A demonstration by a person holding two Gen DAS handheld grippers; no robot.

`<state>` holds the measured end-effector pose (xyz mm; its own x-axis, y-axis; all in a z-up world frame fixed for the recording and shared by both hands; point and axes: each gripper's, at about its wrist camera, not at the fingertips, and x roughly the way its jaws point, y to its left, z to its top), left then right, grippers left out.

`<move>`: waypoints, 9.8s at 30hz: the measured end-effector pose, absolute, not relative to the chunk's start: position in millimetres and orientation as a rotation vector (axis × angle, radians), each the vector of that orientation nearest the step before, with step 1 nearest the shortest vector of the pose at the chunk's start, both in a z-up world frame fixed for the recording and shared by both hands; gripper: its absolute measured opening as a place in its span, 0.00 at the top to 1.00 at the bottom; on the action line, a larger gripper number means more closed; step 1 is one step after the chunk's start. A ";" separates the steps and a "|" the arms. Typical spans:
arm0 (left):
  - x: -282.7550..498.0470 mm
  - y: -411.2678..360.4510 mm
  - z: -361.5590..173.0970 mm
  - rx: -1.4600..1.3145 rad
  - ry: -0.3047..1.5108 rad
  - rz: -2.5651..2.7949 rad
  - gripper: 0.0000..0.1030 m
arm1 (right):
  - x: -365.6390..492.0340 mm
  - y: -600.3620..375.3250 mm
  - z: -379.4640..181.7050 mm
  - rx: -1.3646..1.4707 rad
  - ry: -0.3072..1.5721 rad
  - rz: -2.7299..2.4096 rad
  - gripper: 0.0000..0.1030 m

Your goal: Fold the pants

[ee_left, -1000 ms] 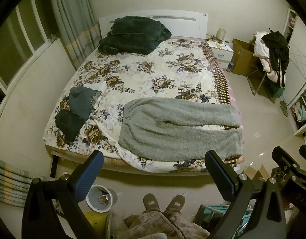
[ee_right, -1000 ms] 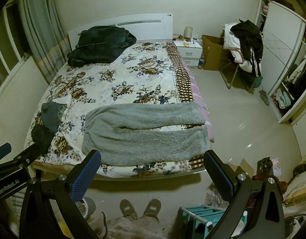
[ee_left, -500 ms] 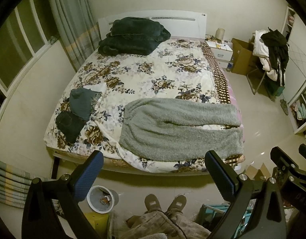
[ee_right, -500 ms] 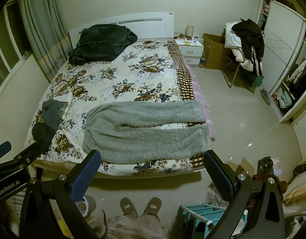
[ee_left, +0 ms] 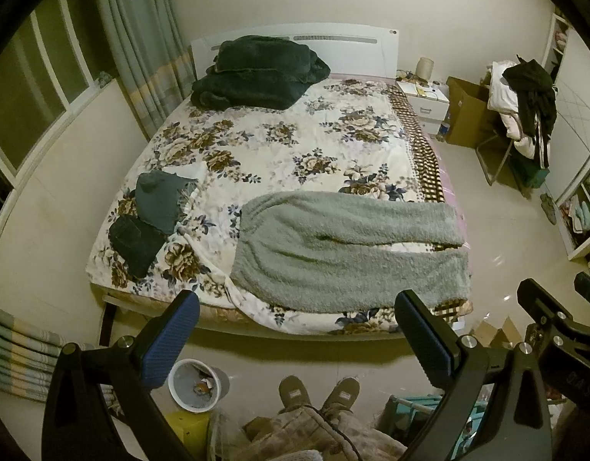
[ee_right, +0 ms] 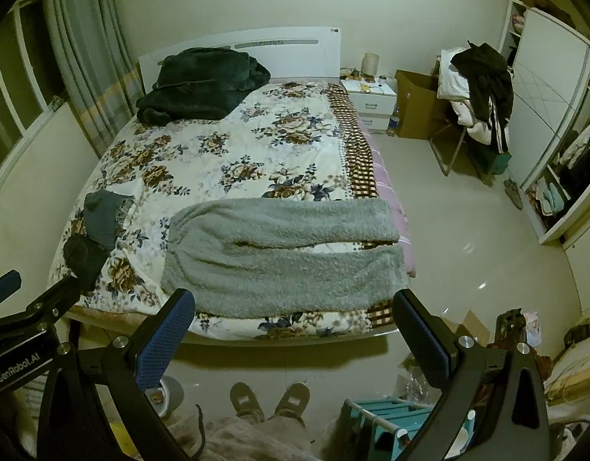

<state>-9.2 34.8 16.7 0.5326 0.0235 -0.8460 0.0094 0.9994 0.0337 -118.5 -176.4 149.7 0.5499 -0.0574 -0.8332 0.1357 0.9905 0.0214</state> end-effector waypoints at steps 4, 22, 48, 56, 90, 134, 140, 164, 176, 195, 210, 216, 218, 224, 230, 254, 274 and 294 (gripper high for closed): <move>-10.5 32.9 19.7 0.036 1.010 0.008 0.00 | -118.9 -175.8 149.6 0.090 0.979 -0.116 0.00; -7.3 23.2 25.3 0.038 1.010 0.006 0.00 | -119.8 -175.9 149.6 0.087 0.980 -0.116 0.00; 128.3 -7.6 -46.0 0.066 0.993 0.137 0.00 | -8.0 -222.7 79.2 0.063 0.938 -0.193 0.00; 235.2 -19.7 -111.8 0.097 1.075 0.091 0.00 | 121.7 -251.5 -3.5 0.082 1.036 -0.292 0.00; 527.8 -66.5 -466.9 0.216 1.398 -0.008 0.00 | 498.8 -318.4 -468.9 -0.018 1.485 -0.284 0.00; 506.7 -108.4 -476.4 0.145 1.324 -0.311 0.98 | 518.4 -338.1 -513.1 -0.025 1.469 0.043 0.93; 423.3 -94.2 -429.2 0.045 1.289 -0.241 1.00 | 432.9 -289.4 -466.4 0.016 1.369 0.044 0.94; 314.4 9.8 -506.2 -0.450 1.514 -0.018 0.80 | 191.7 -247.5 -550.6 0.166 1.598 -0.014 0.36; 386.5 104.7 -528.9 -0.688 1.372 0.233 0.79 | 236.1 -289.4 -556.0 0.583 1.417 -0.337 0.22; 333.8 162.2 -506.0 -0.781 1.205 0.185 1.00 | 286.2 -224.9 -570.0 0.382 1.483 -0.240 0.22; 420.2 164.3 -585.4 -0.939 1.267 0.127 0.97 | 284.6 -205.3 -579.8 0.388 1.500 -0.223 0.22; 372.7 163.4 -520.9 -0.741 1.117 0.132 0.97 | 293.1 -211.5 -577.6 0.372 1.496 -0.229 0.22; 339.2 174.4 -505.4 -0.761 1.107 0.164 0.97 | 292.7 -213.9 -574.5 0.374 1.496 -0.226 0.22; 249.4 192.7 -513.5 -0.870 1.144 0.304 0.97 | 281.4 -212.8 -564.5 0.357 1.504 -0.210 0.22; 195.3 190.1 -551.4 -0.949 1.210 0.400 0.97 | 269.8 -204.7 -570.3 0.308 1.538 -0.204 0.22; 300.3 -36.3 -516.7 -0.037 1.335 0.229 0.23 | 251.3 -349.1 -546.4 0.510 1.387 -0.368 0.14; 320.0 -152.6 -526.7 0.114 1.423 0.041 0.23 | 253.9 -431.4 -553.3 0.482 1.358 -0.463 0.89; 264.3 -214.3 -552.1 0.138 1.546 -0.117 0.23 | -14.4 -527.4 -576.8 1.161 1.188 -0.716 0.42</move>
<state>264.3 -214.3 -552.1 0.0216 0.0114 -0.9997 0.1617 0.9867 0.0147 -14.4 -527.4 -576.8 0.2736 0.1367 -0.9521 0.9055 0.2971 0.3029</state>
